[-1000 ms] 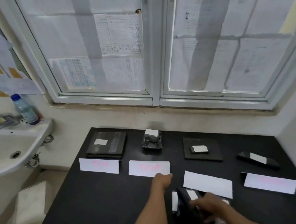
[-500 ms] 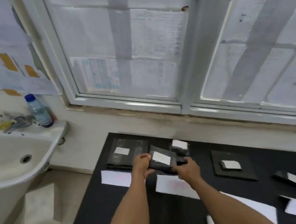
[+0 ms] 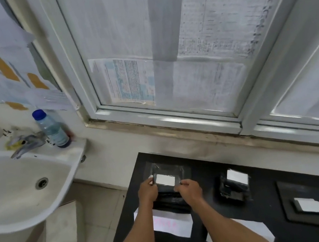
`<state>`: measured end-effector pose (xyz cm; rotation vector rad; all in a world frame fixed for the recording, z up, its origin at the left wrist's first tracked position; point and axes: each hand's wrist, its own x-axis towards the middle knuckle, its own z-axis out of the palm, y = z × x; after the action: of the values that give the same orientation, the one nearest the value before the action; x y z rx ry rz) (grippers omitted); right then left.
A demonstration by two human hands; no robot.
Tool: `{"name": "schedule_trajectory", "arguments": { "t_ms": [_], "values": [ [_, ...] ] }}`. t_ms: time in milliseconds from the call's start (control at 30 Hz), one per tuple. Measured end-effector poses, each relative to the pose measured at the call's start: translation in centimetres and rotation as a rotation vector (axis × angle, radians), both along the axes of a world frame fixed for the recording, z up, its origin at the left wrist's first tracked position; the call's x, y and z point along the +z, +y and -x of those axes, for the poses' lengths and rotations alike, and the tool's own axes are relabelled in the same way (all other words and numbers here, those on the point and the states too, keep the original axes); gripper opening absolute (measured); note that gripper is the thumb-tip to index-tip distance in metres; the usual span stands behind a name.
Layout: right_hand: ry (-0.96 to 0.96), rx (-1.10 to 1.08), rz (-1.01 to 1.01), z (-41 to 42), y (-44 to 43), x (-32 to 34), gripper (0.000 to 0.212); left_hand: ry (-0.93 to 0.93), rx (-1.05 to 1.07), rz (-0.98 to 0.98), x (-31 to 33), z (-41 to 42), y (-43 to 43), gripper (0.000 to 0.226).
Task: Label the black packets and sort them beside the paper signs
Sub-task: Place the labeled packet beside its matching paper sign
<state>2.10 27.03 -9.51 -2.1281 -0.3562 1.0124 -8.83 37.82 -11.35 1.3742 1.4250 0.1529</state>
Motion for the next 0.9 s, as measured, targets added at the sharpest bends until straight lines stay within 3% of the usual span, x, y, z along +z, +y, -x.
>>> {"name": "schedule_trajectory", "arguments": {
  "t_ms": [133, 233, 400, 500, 900],
  "values": [
    [0.030, 0.011, -0.019, -1.0, 0.6, -1.5, 0.022, 0.108, 0.007, -0.036, -1.1, -1.4, 0.2, 0.033],
    [0.043, 0.043, -0.012, -1.3, 0.5, -1.9, 0.040, 0.145, 0.066, -0.050, -0.6, -1.9, -0.1, 0.035],
    [0.009, 0.022, -0.026, -2.0, -2.1, -1.2, 0.037, 0.264, 0.049, -0.128, 0.6, -3.7, -1.5, 0.060],
    [-0.038, -0.056, -0.024, -2.8, -5.0, -0.6, 0.044, 0.268, 0.043, -0.171, 1.5, -5.4, -3.5, 0.061],
    [-0.234, -0.177, 0.090, -5.5, -31.2, 1.0, 0.028, 0.175, -0.232, -0.335, 5.2, -9.7, -25.4, 0.058]
  ]
}}
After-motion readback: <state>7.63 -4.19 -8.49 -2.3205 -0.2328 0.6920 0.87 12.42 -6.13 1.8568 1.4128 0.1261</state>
